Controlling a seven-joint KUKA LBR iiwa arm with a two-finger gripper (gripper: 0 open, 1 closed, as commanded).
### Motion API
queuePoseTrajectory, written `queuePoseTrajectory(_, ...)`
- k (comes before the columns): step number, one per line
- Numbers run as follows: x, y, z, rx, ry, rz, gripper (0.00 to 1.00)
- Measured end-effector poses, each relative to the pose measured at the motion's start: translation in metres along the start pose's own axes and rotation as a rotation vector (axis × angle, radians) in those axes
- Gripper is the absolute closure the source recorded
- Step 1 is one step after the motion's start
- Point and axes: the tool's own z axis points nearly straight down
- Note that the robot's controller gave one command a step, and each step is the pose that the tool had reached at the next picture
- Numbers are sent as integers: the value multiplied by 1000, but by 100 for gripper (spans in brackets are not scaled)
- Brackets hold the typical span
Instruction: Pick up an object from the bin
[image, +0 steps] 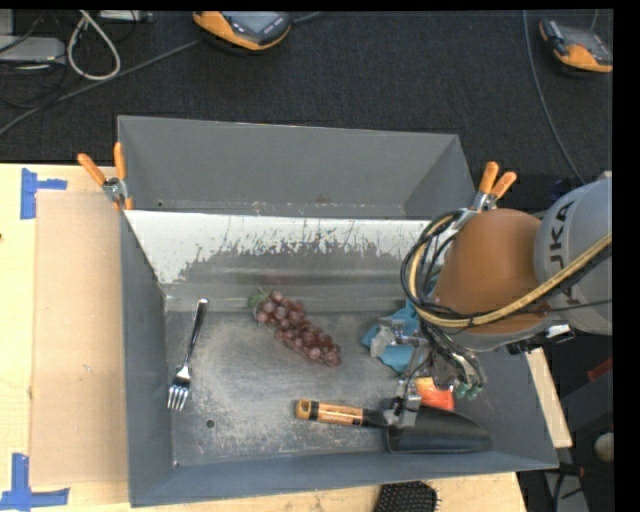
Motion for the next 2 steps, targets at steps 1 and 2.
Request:
queuePoseTrajectory(1,17,-11,25,-1,0,32,0)
queuePoseTrajectory(2,24,-15,30,-1,-3,37,100)
